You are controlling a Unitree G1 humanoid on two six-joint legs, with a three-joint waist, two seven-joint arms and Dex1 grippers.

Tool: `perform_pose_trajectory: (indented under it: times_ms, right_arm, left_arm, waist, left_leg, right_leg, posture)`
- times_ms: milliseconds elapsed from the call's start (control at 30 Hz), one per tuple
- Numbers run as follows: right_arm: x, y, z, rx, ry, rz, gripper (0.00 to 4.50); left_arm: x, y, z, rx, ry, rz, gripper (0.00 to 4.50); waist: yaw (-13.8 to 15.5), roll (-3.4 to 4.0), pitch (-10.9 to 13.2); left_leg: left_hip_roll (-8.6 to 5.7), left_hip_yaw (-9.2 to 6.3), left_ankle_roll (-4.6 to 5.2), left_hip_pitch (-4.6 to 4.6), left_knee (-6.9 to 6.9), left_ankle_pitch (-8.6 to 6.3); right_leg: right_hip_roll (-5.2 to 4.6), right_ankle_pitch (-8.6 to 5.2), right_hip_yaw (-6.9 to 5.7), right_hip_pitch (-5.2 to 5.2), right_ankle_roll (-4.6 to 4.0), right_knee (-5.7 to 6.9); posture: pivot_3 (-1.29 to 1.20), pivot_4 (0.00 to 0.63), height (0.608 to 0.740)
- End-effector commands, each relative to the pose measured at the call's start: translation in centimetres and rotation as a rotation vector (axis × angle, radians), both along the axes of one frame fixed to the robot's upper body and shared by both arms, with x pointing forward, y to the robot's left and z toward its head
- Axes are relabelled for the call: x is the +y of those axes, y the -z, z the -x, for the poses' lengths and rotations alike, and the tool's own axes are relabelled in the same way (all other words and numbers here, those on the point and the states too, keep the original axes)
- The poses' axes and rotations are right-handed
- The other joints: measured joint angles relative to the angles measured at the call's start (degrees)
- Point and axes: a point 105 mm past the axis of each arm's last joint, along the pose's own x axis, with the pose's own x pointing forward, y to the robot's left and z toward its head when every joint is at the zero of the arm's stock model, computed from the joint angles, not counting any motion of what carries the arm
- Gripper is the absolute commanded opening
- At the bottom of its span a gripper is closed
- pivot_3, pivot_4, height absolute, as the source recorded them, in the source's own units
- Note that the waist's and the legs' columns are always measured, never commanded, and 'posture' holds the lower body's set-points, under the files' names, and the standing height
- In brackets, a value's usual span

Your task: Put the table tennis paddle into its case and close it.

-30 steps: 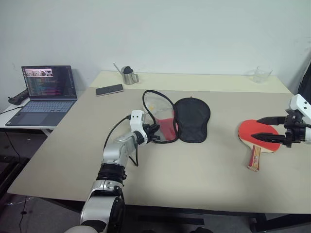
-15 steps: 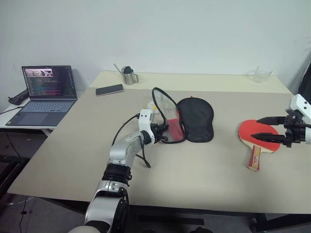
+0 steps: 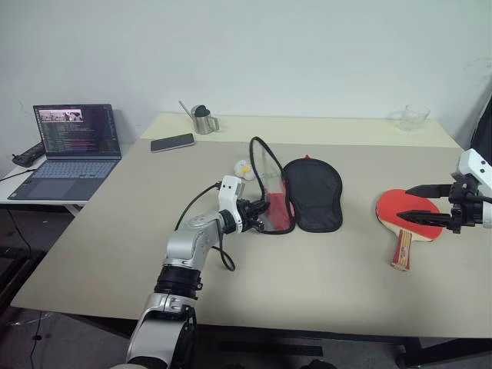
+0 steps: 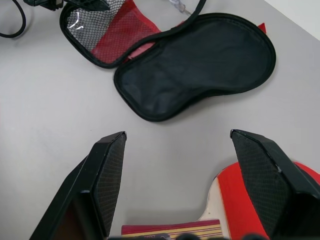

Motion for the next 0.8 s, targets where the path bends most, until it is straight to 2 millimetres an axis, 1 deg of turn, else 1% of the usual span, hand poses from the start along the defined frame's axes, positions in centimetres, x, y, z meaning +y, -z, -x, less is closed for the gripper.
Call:
perform_pose_trajectory:
  times_ms: [33, 167, 333, 467, 500, 567, 667, 733, 800]
  right_arm:
    - [0.3, -0.7, 0.0, -0.029, -0.011, 0.008, 3.67]
    - [0.5, -0.5, -0.2, -0.028, -0.014, 0.006, 3.67]
    - [0.7, -0.4, -0.5, -0.024, -0.020, 0.008, 3.67]
    - [0.8, -0.3, -0.6, -0.022, -0.026, 0.007, 3.67]
    - [0.8, -0.3, -0.6, -0.021, -0.027, 0.007, 3.67]
    - [0.9, -0.2, -0.7, -0.019, -0.029, 0.007, 3.67]
    - [0.9, 0.0, -0.7, -0.016, -0.029, 0.007, 3.67]
    - [0.4, 0.2, -0.9, -0.017, 0.020, 0.026, 3.67]
    - [-0.8, 0.7, -1.7, -0.033, 0.148, 0.067, 3.67]
  left_arm:
    - [1.9, -0.8, -0.6, -0.027, -0.083, -0.015, 0.03]
    - [3.0, -0.5, -0.9, -0.021, -0.135, -0.034, 0.03]
    - [2.9, -0.3, -0.8, -0.021, -0.153, -0.039, 0.03]
    - [2.6, -0.1, -0.7, -0.009, -0.160, -0.038, 1.02]
    - [2.5, -0.1, -0.6, -0.009, -0.159, -0.035, 1.43]
    - [2.4, -0.1, -0.6, -0.011, -0.158, -0.035, 2.08]
    - [2.5, -0.2, -0.5, -0.017, -0.160, -0.043, 3.23]
    - [4.0, -0.8, -0.1, -0.050, -0.146, -0.073, 3.92]
    - [6.3, -1.3, 0.7, -0.089, -0.120, -0.141, 3.92]
  waist:
    - [0.0, 0.00, 0.0]
    - [0.0, 0.00, 0.0]
    - [0.0, 0.00, 0.0]
    - [0.0, 0.00, 0.0]
    - [0.0, 0.00, 0.0]
    - [0.0, 0.00, 0.0]
    - [0.0, 0.00, 0.0]
    - [0.0, 0.00, 0.0]
    - [-0.5, 0.00, 0.0]
  left_leg:
    - [0.00, 0.00, 0.00, 0.00, 0.00, 0.00]
    - [-0.01, 0.00, 0.00, 0.00, 0.00, 0.00]
    - [-0.01, 0.00, 0.00, 0.00, 0.00, 0.00]
    - [-0.01, -0.01, 0.00, -0.01, 0.00, 0.00]
    - [-0.01, 0.00, 0.00, -0.01, 0.00, 0.00]
    - [-0.01, 0.00, 0.00, 0.00, 0.00, 0.00]
    - [-0.01, 0.00, 0.00, -0.01, 0.00, 0.00]
    - [-0.01, 0.00, 0.00, -0.01, 0.00, 0.00]
    - [0.02, 0.02, 0.00, -0.01, -0.03, 0.00]
  right_leg:
    - [0.00, 0.00, 0.00, 0.00, 0.00, 0.00]
    - [0.00, 0.00, 0.00, 0.00, 0.00, -0.01]
    - [0.00, 0.00, 0.00, 0.00, 0.00, 0.00]
    - [-0.01, 0.00, 0.00, 0.00, 0.00, -0.01]
    - [-0.01, 0.00, 0.00, 0.00, 0.00, -0.01]
    - [0.00, 0.00, 0.00, 0.00, 0.00, -0.01]
    - [0.00, 0.00, 0.00, 0.00, 0.00, -0.01]
    - [0.00, 0.00, 0.01, 0.00, 0.00, -0.01]
    - [0.01, 0.00, 0.05, -0.04, -0.01, 0.01]
  posture:
    - [0.00, 0.150, 0.740]
    - [0.00, 0.150, 0.740]
    - [0.00, 0.150, 0.740]
    - [0.00, 0.150, 0.740]
    - [0.00, 0.150, 0.740]
    - [0.00, 0.150, 0.740]
    - [0.00, 0.150, 0.740]
    - [0.00, 0.150, 0.740]
    - [0.00, 0.150, 0.740]
